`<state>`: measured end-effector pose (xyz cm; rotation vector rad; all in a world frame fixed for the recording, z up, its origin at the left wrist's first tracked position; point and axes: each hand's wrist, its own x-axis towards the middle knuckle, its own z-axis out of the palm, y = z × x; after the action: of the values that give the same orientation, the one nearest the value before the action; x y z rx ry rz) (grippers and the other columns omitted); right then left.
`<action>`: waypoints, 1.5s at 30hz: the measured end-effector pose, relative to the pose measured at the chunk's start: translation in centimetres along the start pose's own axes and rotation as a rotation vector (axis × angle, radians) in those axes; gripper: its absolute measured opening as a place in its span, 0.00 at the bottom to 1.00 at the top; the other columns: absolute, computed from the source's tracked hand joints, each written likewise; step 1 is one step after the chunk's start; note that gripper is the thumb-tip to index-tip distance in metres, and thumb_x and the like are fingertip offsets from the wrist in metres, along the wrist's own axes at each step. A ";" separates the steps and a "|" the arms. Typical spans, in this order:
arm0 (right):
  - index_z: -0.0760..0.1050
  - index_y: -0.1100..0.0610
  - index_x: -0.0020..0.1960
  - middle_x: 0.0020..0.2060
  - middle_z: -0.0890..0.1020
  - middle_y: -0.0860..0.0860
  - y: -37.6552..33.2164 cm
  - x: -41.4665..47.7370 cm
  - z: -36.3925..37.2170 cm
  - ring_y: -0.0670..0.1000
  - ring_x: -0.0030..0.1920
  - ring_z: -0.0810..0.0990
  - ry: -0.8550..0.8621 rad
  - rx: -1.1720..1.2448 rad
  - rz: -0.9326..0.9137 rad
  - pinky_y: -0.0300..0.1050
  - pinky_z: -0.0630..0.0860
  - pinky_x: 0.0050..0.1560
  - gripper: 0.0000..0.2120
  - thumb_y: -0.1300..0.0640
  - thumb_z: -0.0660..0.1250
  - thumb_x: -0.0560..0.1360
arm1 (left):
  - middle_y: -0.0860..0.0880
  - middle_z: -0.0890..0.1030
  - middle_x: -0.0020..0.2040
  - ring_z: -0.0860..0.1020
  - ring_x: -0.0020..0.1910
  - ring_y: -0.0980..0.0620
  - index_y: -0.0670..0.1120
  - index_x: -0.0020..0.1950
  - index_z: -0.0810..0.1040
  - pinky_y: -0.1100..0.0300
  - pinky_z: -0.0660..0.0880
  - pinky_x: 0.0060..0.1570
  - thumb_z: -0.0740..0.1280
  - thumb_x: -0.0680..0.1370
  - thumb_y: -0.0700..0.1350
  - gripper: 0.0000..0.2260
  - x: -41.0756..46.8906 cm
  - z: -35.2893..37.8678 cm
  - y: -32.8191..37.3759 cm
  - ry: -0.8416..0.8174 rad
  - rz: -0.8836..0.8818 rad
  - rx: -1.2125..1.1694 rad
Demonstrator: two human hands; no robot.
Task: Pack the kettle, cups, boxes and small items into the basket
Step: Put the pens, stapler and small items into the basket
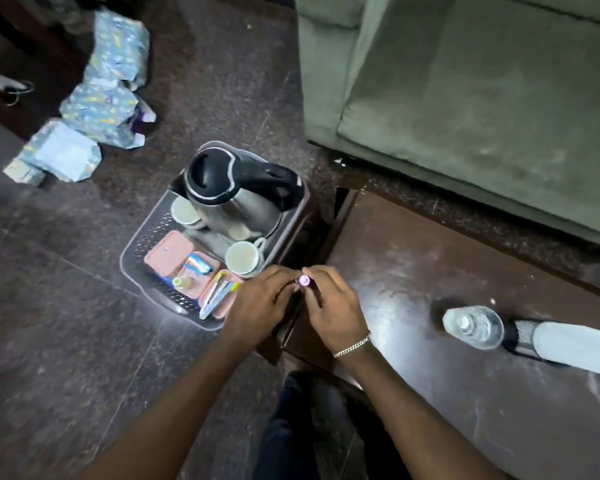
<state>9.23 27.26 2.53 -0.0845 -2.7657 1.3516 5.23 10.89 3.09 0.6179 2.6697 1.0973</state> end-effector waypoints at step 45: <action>0.79 0.58 0.57 0.51 0.78 0.54 -11.1 14.2 19.6 0.58 0.51 0.77 -0.512 -0.173 -0.201 0.55 0.77 0.53 0.12 0.63 0.69 0.74 | 0.49 0.83 0.45 0.82 0.39 0.52 0.45 0.50 0.81 0.55 0.80 0.41 0.65 0.74 0.55 0.15 -2.0 -12.6 -16.5 0.282 -0.505 0.037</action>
<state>-6.71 6.13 -0.29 0.5979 -3.1770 1.2167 -2.06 -8.43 0.39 -0.2250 2.8392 1.0446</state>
